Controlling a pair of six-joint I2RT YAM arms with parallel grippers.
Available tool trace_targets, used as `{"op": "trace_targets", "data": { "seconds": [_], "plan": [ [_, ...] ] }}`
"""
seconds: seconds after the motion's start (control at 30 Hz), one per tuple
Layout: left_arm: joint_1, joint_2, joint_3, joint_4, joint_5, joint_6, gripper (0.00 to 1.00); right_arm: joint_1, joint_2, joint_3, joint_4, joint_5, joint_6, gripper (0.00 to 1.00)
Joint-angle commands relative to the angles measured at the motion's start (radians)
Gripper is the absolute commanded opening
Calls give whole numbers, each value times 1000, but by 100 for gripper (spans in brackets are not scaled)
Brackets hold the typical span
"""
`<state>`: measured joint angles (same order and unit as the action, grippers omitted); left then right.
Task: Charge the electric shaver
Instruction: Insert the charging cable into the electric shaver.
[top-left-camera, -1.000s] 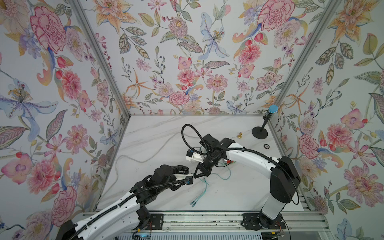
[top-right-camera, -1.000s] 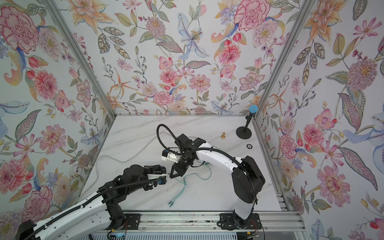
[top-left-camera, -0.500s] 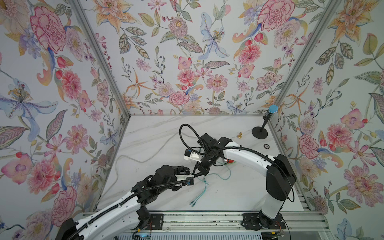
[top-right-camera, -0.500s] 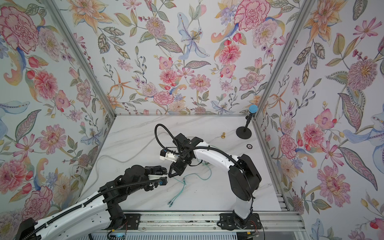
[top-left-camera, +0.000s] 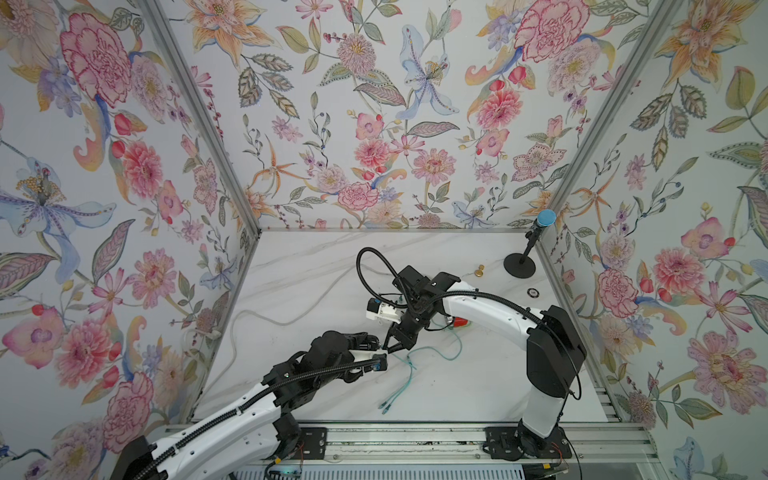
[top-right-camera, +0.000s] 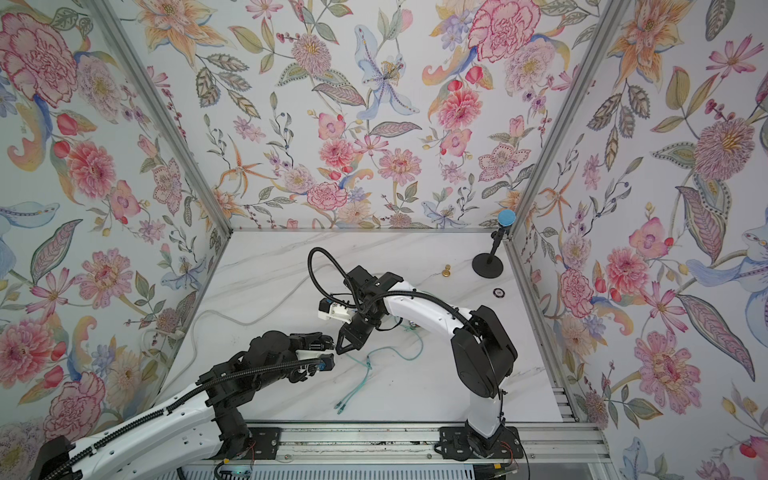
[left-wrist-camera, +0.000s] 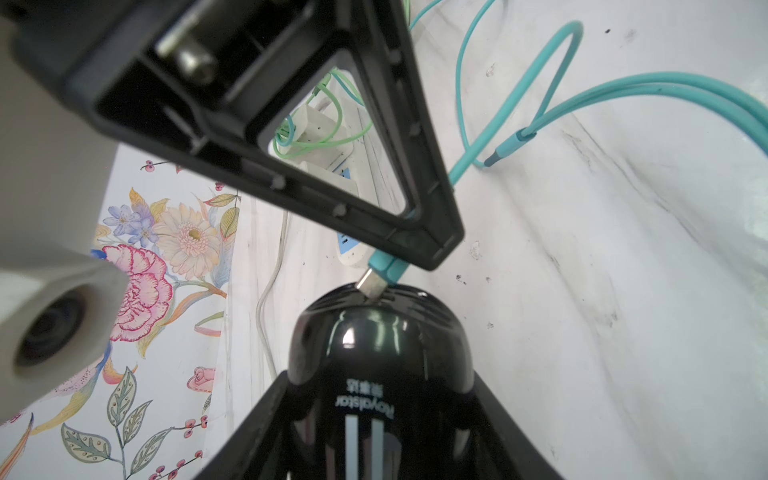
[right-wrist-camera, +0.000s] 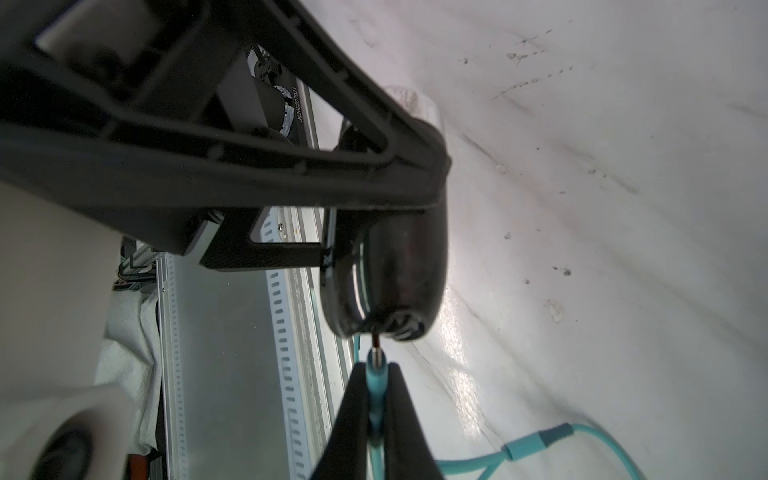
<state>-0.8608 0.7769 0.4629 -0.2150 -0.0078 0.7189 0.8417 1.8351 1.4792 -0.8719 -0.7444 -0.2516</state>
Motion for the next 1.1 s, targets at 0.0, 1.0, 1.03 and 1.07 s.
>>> {"op": "trace_targets", "data": {
  "seconds": [0.0,1.0,1.03,1.07],
  "plan": [
    [-15,-17,-6,55,-5,-2,0,11,18,18,-17,-17,-29,0],
    [-57,19,82,-20,30,245,0,24,41,46,-111,-6,-78,0],
    [-64,22,85,-25,32,256,0,24,42,49,-114,-4,-79,0],
    [-70,25,89,-33,35,265,0,22,42,54,-118,-3,-81,0]
  ]
}}
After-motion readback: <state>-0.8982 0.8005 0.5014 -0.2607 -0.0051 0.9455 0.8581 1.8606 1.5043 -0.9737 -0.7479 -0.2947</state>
